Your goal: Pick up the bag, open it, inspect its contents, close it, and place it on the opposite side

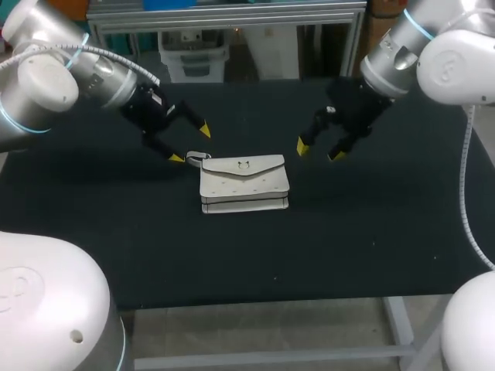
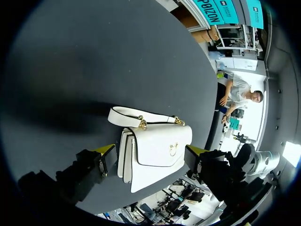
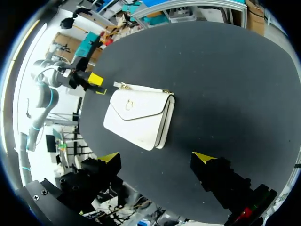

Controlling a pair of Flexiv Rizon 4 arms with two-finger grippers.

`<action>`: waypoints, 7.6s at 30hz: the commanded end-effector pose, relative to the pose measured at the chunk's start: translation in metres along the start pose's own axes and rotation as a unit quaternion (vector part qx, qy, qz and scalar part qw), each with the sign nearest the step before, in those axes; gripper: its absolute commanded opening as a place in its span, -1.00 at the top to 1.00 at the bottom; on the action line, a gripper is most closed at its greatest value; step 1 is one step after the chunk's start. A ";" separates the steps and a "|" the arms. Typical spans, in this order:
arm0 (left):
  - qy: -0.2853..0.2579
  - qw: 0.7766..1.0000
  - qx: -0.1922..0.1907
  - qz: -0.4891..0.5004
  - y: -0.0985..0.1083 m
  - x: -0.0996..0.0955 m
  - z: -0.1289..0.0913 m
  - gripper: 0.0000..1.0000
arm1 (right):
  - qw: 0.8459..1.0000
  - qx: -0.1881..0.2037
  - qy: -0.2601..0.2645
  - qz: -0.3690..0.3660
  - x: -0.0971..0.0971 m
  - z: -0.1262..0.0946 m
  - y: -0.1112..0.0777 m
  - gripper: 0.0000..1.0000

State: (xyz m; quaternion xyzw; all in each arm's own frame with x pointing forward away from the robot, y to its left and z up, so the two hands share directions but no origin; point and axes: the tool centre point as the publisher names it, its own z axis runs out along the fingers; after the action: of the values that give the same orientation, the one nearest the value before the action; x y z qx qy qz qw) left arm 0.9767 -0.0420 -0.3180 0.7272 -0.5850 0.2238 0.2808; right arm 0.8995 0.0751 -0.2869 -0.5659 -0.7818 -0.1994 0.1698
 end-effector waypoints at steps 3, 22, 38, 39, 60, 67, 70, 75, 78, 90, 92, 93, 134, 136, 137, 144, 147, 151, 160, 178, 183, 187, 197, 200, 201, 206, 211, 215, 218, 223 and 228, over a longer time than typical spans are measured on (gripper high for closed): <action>-0.004 1.000 0.001 -0.030 -0.001 0.003 0.011 -1.00 | 0.998 0.005 0.018 0.056 0.006 0.011 0.003 -1.00; 0.048 0.999 -0.020 -0.014 0.019 -0.008 0.019 -1.00 | 0.975 0.028 0.066 0.212 0.007 0.060 0.026 -1.00; 0.074 0.997 -0.027 0.019 0.032 -0.005 0.029 -0.99 | 0.967 0.019 0.117 0.224 0.005 0.087 0.042 -1.00; 0.075 0.997 -0.029 0.022 0.032 -0.005 0.030 -0.99 | 0.967 0.019 0.118 0.225 0.005 0.087 0.044 -1.00; 0.094 0.994 -0.049 0.030 0.030 -0.011 0.045 -0.60 | 0.960 -0.001 0.142 0.242 0.003 0.107 0.061 -0.48; 0.095 0.994 -0.054 0.033 0.028 -0.011 0.048 -0.44 | 0.956 -0.017 0.153 0.249 -0.003 0.109 0.069 -0.51; 0.096 0.993 -0.056 0.033 0.026 -0.012 0.049 -0.36 | 0.956 -0.020 0.157 0.248 -0.001 0.110 0.073 -0.41; 0.101 0.993 -0.058 0.033 0.026 -0.012 0.049 -0.20 | 0.956 -0.020 0.160 0.244 0.005 0.112 0.077 0.01; 0.103 0.992 -0.062 0.034 0.025 -0.013 0.050 -0.18 | 0.956 -0.018 0.161 0.243 0.006 0.117 0.079 0.05; 0.101 0.991 -0.079 0.029 0.020 -0.014 0.061 -0.03 | 0.956 -0.013 0.161 0.243 0.007 0.124 0.080 0.17; 0.104 0.991 -0.081 0.027 0.019 -0.015 0.062 0.02 | 0.956 -0.013 0.161 0.243 0.007 0.124 0.080 0.18; 0.104 0.991 -0.077 0.019 0.018 -0.015 0.062 0.07 | 0.957 -0.014 0.161 0.243 0.007 0.124 0.079 0.17; 0.128 0.991 -0.038 -0.018 0.039 -0.012 0.059 0.16 | 0.957 -0.067 0.181 0.216 0.007 0.121 0.063 0.07; 0.126 0.991 -0.036 -0.018 0.041 -0.011 0.059 0.16 | 0.957 -0.069 0.182 0.216 0.008 0.120 0.062 0.08; 0.125 0.991 -0.035 -0.018 0.041 -0.011 0.058 0.15 | 0.957 -0.069 0.182 0.215 0.008 0.120 0.062 0.09; 0.120 0.992 -0.042 -0.016 0.044 -0.009 0.060 0.06 | 0.957 -0.072 0.184 0.213 0.010 0.119 0.060 0.10; 0.114 0.992 -0.043 -0.020 0.044 -0.008 0.062 -0.11 | 0.957 -0.072 0.184 0.214 0.009 0.120 0.058 0.08; 0.115 0.992 -0.040 -0.033 0.046 -0.011 0.061 -0.05 | 0.956 -0.073 0.184 0.217 0.008 0.119 0.056 0.07; 0.123 0.990 -0.027 -0.060 0.056 -0.020 0.052 -0.31 | 0.954 -0.083 0.183 0.222 0.006 0.116 0.054 0.02; 0.118 0.990 -0.068 -0.031 0.054 -0.005 0.066 0.01 | 0.955 -0.088 0.193 0.207 0.016 0.112 0.053 0.09; 0.124 0.991 -0.049 0.001 0.051 -0.009 0.070 1.00 | 0.957 -0.081 0.194 0.197 0.019 0.114 0.052 1.00; 0.126 0.991 -0.041 0.022 0.051 -0.013 0.069 1.00 | 0.957 -0.083 0.197 0.198 0.016 0.115 0.049 1.00; 0.126 0.990 -0.046 0.041 0.046 -0.015 0.069 1.00 | 0.954 -0.075 0.214 0.198 0.011 0.111 0.046 1.00; 0.126 0.990 -0.046 0.041 0.046 -0.015 0.069 1.00 | 0.954 -0.075 0.214 0.198 0.011 0.111 0.046 1.00; 0.126 0.990 -0.046 0.041 0.046 -0.015 0.069 1.00 | 0.954 -0.075 0.214 0.198 0.011 0.111 0.046 1.00; 0.126 0.990 -0.046 0.041 0.046 -0.015 0.069 -0.59 | 0.954 -0.075 0.214 0.198 0.011 0.111 0.046 1.00; 0.129 0.989 -0.053 0.051 0.042 -0.008 0.077 -1.00 | 0.954 -0.075 0.214 0.198 0.011 0.111 0.046 0.95; 0.138 0.987 -0.053 0.058 0.042 -0.003 0.080 -1.00 | 0.953 -0.072 0.218 0.196 0.010 0.116 0.048 0.17; 0.143 0.986 -0.052 0.063 0.047 -0.002 0.077 -1.00 | 0.953 -0.073 0.219 0.197 0.008 0.116 0.050 -0.78; 0.156 0.985 -0.047 0.063 0.059 -0.005 0.074 -1.00 | 0.951 -0.076 0.222 0.201 0.004 0.114 0.053 -0.55; 0.158 0.985 -0.041 0.054 0.063 -0.004 0.070 -1.00 | 0.949 -0.078 0.230 0.202 0.002 0.113 0.057 -0.38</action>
State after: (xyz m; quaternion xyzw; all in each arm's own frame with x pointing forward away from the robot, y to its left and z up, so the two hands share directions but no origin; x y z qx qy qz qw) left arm 0.9223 -0.0963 -0.3595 0.6308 -0.5868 0.3222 0.3924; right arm 0.9450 0.1509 -0.3733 -0.6663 -0.5748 -0.3425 0.3292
